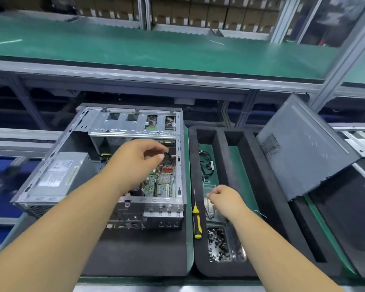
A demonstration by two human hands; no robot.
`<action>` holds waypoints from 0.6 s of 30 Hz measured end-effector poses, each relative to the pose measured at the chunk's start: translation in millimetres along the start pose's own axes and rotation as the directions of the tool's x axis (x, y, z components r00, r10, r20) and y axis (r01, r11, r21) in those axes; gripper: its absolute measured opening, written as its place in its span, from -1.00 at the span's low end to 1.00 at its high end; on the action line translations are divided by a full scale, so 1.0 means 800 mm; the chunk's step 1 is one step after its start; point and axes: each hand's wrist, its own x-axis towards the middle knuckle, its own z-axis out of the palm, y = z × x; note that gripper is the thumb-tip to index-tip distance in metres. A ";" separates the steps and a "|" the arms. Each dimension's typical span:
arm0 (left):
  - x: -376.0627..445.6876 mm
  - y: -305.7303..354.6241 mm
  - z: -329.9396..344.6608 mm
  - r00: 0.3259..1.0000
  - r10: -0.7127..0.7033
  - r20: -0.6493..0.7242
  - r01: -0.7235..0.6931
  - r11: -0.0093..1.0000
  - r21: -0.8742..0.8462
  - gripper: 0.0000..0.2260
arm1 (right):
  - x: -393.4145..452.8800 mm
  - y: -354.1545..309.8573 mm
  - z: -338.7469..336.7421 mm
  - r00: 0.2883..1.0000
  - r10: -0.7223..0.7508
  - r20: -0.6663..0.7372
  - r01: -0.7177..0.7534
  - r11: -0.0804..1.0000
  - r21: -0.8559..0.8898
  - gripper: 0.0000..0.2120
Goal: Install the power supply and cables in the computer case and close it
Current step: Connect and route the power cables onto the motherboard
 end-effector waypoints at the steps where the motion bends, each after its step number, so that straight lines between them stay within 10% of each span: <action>1: 0.006 -0.006 -0.007 1.000 0.005 0.006 -0.005 1.000 -0.004 -0.83 | 0.003 -0.007 -0.002 1.000 0.010 -0.017 -0.010 1.000 0.014 -0.82; 8: 0.051 -0.066 -0.081 0.997 0.020 0.081 -0.027 0.995 0.095 -0.86 | 0.006 -0.095 -0.010 0.969 -0.079 -0.236 0.120 0.980 0.161 -0.88; 15: 0.094 -0.118 -0.138 0.984 -0.012 0.178 -0.007 0.994 0.107 -0.87 | -0.001 -0.204 0.025 0.863 -0.369 -0.345 0.344 0.929 -0.135 -0.90; 18: 0.101 -0.133 -0.149 0.975 0.009 0.223 -0.042 0.989 0.143 -0.89 | -0.001 -0.237 0.046 0.868 -0.460 -0.187 0.420 0.881 -0.218 -0.83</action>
